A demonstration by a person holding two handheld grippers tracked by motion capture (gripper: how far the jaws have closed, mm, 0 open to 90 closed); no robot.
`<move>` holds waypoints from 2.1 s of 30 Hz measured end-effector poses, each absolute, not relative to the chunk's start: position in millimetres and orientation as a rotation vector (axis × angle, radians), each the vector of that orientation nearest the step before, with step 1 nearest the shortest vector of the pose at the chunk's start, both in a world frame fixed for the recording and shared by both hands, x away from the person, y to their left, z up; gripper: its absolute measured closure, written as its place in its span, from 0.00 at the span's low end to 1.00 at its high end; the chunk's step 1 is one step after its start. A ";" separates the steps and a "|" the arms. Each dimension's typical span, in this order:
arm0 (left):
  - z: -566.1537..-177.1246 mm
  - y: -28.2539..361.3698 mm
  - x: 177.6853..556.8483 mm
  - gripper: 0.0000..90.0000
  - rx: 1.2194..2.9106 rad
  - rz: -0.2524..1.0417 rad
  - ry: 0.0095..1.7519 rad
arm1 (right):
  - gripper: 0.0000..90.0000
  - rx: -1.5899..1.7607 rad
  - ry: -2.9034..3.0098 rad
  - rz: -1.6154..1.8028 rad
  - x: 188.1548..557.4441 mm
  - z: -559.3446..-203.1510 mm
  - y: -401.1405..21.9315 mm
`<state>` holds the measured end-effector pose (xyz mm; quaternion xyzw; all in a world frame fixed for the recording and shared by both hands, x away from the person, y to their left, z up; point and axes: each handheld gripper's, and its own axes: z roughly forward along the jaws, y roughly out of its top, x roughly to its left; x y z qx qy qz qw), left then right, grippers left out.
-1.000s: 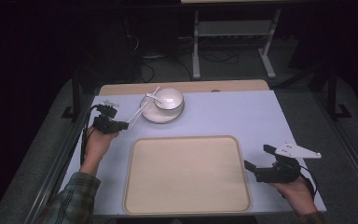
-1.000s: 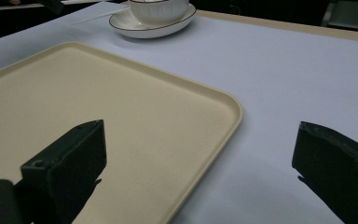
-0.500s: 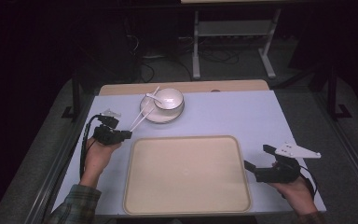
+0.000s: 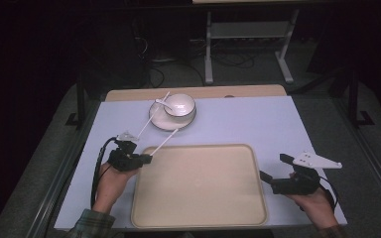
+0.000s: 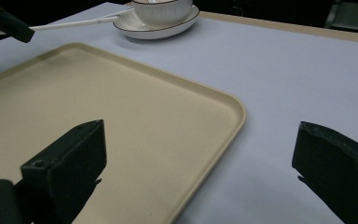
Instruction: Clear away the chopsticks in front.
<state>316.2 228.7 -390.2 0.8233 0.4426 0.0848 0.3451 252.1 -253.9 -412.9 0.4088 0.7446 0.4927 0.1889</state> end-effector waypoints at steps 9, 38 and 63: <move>-402.1 208.4 300.4 0.95 2.174 0.165 1.095 | 0.03 1.149 2.096 1.380 251.7 -413.1 -253.6; -428.7 187.8 304.5 0.93 2.278 0.085 1.085 | 0.03 1.155 2.092 1.372 250.2 -413.3 -255.6; -411.7 168.3 324.4 1.00 2.245 0.087 0.940 | 0.03 1.157 2.092 1.370 250.6 -413.6 -254.3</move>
